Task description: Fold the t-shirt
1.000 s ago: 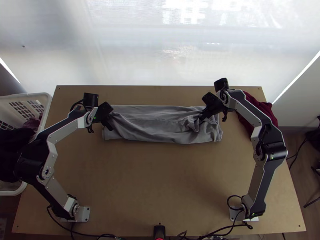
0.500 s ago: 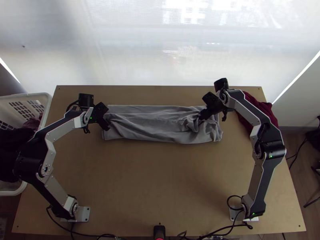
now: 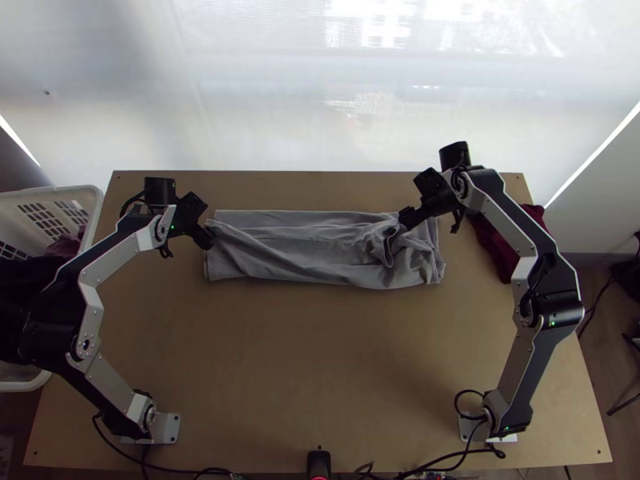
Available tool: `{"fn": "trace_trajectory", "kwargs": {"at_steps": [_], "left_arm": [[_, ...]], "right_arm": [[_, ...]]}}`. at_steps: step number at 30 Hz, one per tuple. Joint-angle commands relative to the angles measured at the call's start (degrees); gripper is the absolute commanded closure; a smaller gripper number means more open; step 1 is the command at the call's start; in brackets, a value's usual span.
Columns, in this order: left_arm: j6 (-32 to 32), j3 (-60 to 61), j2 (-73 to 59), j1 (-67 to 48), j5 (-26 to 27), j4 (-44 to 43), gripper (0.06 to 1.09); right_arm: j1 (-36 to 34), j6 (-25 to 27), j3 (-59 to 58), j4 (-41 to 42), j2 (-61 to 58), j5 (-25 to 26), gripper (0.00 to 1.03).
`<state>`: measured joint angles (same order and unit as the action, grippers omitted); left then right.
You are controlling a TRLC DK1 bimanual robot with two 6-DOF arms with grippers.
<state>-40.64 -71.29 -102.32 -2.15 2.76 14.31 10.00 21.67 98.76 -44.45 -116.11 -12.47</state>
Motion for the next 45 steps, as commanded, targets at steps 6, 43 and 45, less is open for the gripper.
{"fn": "trace_trajectory", "kwargs": {"at_steps": [6, 43, 45], "left_arm": [[5.8, -4.9, 2.0, 1.4, 2.4, 7.7, 0.11], [15.1, -14.8, -3.3, 5.4, 19.7, 38.7, 0.15], [15.1, -15.8, -4.3, 5.1, 20.6, 40.2, 0.15]], "right_arm": [[1.1, -4.6, 2.0, -0.1, 5.5, 0.0, 0.05], [14.3, -8.4, -1.2, -6.8, 5.6, -13.3, 1.0], [13.8, -8.0, -1.1, -6.8, 4.1, -15.3, 1.0]]}}
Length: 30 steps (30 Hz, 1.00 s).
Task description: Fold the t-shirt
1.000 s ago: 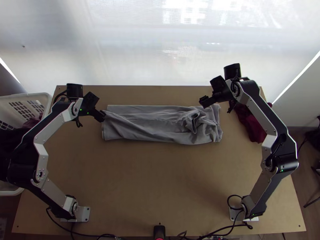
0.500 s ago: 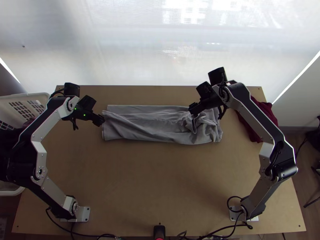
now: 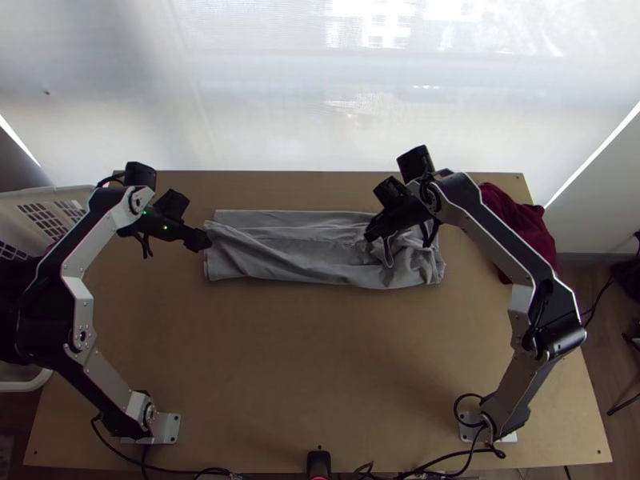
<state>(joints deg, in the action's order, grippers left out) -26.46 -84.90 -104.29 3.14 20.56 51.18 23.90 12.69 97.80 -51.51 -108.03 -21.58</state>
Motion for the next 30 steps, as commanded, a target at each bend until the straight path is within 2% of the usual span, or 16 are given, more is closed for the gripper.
{"fn": "trace_trajectory", "kwargs": {"at_steps": [1, 3, 10, 19, 30], "left_arm": [[1.1, -2.5, -2.7, -0.3, 2.8, 3.7, 0.15], [1.6, -3.3, -3.3, -0.5, 3.3, 3.7, 0.15], [3.8, -5.6, -6.6, 0.1, 7.3, 5.3, 0.15], [5.2, -6.2, -8.8, 0.1, 8.6, 5.8, 0.15], [4.1, -5.7, -11.7, 4.4, 8.6, 5.5, 0.15]], "right_arm": [[-0.3, 0.9, -0.2, 0.3, -4.5, -7.2, 1.0], [-1.0, 1.1, -0.7, 0.3, -5.2, -9.6, 1.0], [-2.4, 4.5, -3.7, 0.3, -8.0, -11.3, 1.0], [-6.3, 7.1, -5.4, 0.5, -9.0, -11.8, 1.0], [-6.8, 8.9, -6.4, 1.3, -9.1, -12.8, 1.0]]}}
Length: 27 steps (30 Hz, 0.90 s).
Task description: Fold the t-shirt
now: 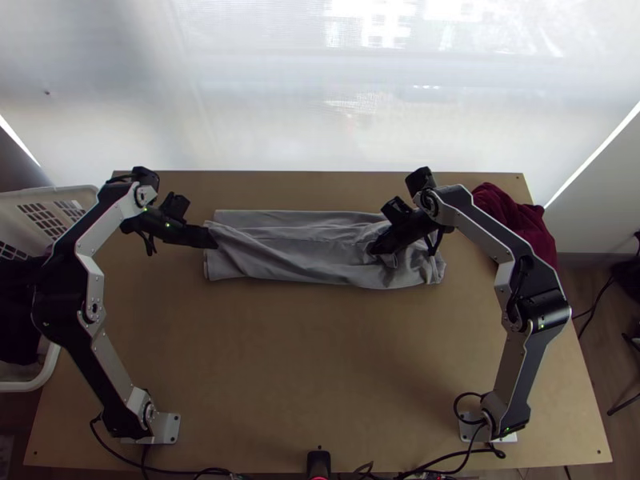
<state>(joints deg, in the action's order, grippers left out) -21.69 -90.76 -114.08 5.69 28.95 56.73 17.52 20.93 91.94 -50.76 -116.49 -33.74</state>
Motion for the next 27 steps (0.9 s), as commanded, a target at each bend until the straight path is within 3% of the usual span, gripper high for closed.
{"fn": "trace_trajectory", "kwargs": {"at_steps": [1, 6, 18, 27], "left_arm": [[-0.6, 0.1, -2.4, 2.1, 0.2, -0.1, 0.15], [-0.6, 0.8, -3.8, 2.7, 0.9, 0.1, 0.15], [-0.1, -1.2, -6.9, 3.5, 9.4, 4.1, 0.15], [-0.3, -2.5, -6.0, 2.0, 9.7, 6.4, 0.15]], "right_arm": [[-0.5, 0.7, -0.4, 0.8, -0.8, -0.7, 1.0], [-0.5, 0.7, -0.1, 0.9, -0.9, -0.8, 1.0], [-0.5, 0.9, 0.6, 1.3, -1.3, -0.8, 1.0], [-0.3, 1.2, 0.5, 1.6, -1.7, -0.8, 1.0]]}}
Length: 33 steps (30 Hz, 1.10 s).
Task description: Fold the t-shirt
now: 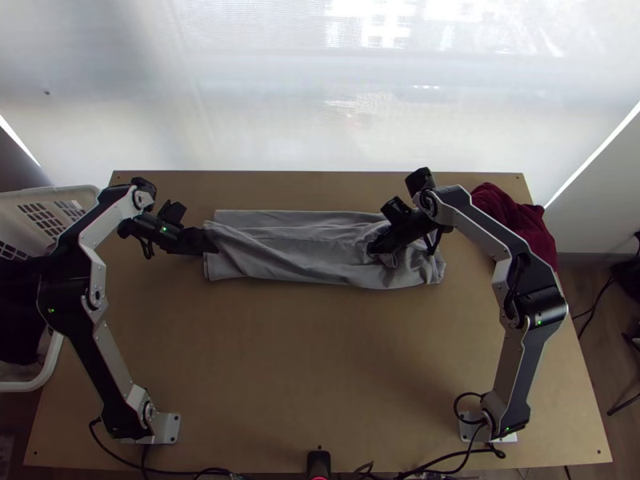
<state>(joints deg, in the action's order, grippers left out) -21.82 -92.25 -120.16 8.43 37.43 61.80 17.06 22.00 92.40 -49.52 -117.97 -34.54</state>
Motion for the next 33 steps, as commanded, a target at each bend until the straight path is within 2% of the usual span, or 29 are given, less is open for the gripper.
{"fn": "trace_trajectory", "kwargs": {"at_steps": [1, 12, 33], "left_arm": [[-0.1, -1.1, -0.1, -0.8, 1.2, 1.3, 0.15], [1.8, -3.6, -2.1, -2.4, 3.0, 1.2, 0.16], [0.0, -4.1, -4.3, -1.8, 2.6, 2.4, 0.17]], "right_arm": [[0.3, 0.1, 0.1, 0.5, -0.2, 0.0, 1.0], [0.5, 0.2, 1.1, 1.2, -1.2, 0.0, 1.0], [-0.4, 1.1, 2.4, 1.2, -1.4, 0.0, 1.0]]}}
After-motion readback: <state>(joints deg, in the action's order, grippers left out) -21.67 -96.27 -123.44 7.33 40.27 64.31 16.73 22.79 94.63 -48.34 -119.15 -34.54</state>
